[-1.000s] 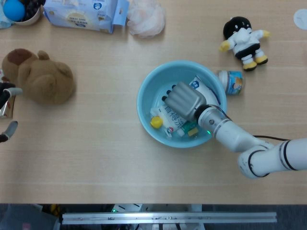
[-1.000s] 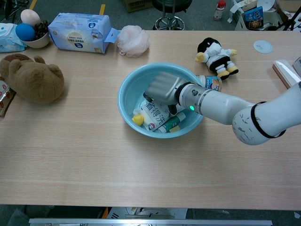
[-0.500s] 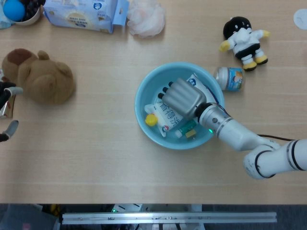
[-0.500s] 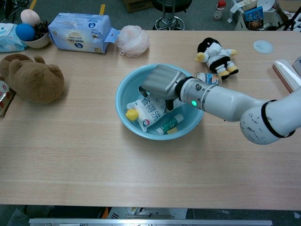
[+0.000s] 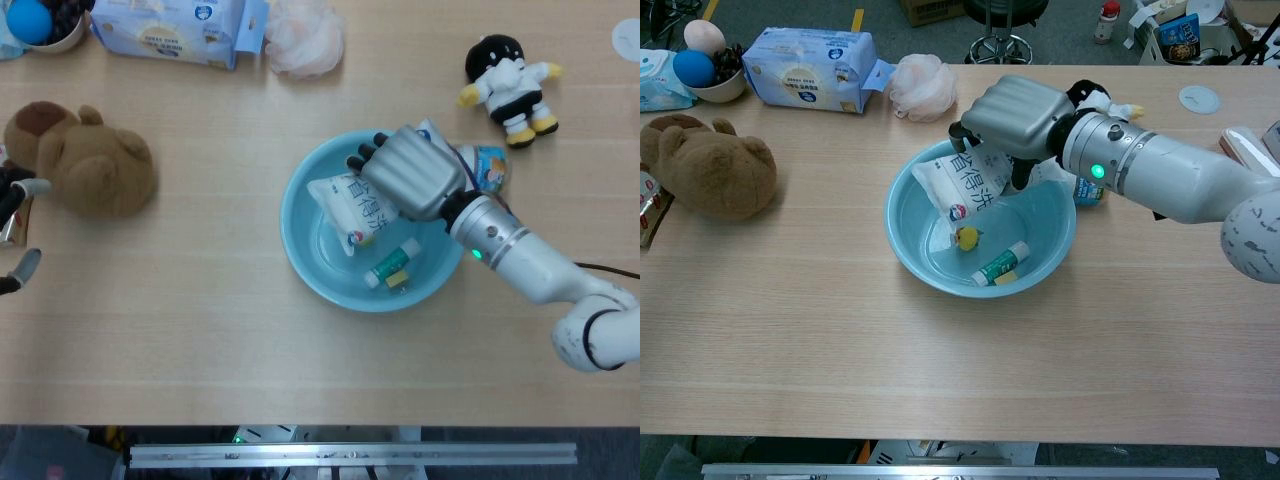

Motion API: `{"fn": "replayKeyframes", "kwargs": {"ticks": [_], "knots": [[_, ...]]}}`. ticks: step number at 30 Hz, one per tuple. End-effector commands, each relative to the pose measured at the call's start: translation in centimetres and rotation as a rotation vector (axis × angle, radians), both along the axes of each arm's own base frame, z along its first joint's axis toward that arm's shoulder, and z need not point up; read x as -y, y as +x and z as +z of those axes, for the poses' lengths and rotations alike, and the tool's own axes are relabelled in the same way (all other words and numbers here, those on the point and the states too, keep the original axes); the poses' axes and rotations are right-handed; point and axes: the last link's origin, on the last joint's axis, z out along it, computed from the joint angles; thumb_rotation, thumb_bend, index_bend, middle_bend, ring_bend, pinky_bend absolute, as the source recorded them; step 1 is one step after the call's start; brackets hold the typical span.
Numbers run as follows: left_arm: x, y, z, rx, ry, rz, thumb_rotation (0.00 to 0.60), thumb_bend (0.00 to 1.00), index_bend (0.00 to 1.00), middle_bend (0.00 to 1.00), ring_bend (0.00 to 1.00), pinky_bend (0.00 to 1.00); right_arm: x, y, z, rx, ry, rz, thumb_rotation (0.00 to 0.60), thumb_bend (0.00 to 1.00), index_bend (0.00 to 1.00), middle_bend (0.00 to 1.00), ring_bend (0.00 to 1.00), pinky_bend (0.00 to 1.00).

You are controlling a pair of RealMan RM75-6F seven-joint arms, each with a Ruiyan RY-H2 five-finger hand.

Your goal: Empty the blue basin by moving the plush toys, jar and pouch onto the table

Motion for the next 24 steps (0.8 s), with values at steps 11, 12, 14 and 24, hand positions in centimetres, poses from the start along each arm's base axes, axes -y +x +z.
{"fn": "replayKeyframes", "kwargs": {"ticks": [11, 12, 14, 24], "knots": [[-0.3, 0.5, -0.1, 0.003, -0.001, -0.014, 0.600, 0.33, 0.22, 0.20, 0.16, 0.25, 1.2, -5.5, 7.3, 0.004, -0.153, -0.120, 0.600, 0.22, 0.65, 0.52, 0.57, 0.76], [-0.3, 0.6, -0.2, 0.003, -0.003, -0.017, 0.600, 0.33, 0.22, 0.20, 0.16, 0.25, 1.3, -5.9, 7.6, 0.000, -0.162, -0.133, 0.600, 0.22, 0.65, 0.52, 0.57, 0.76], [-0.3, 0.8, -0.3, 0.003, -0.007, -0.024, 0.600, 0.33, 0.22, 0.20, 0.16, 0.25, 1.6, -6.9, 8.2, -0.007, -0.180, -0.164, 0.600, 0.22, 0.65, 0.52, 0.57, 0.76], [-0.4, 1.1, -0.7, -0.001, -0.018, -0.030, 0.600, 0.33, 0.22, 0.20, 0.16, 0.25, 4.4, -10.9, 9.1, -0.058, -0.268, -0.297, 0.600, 0.21, 0.65, 0.52, 0.56, 0.76]]}}
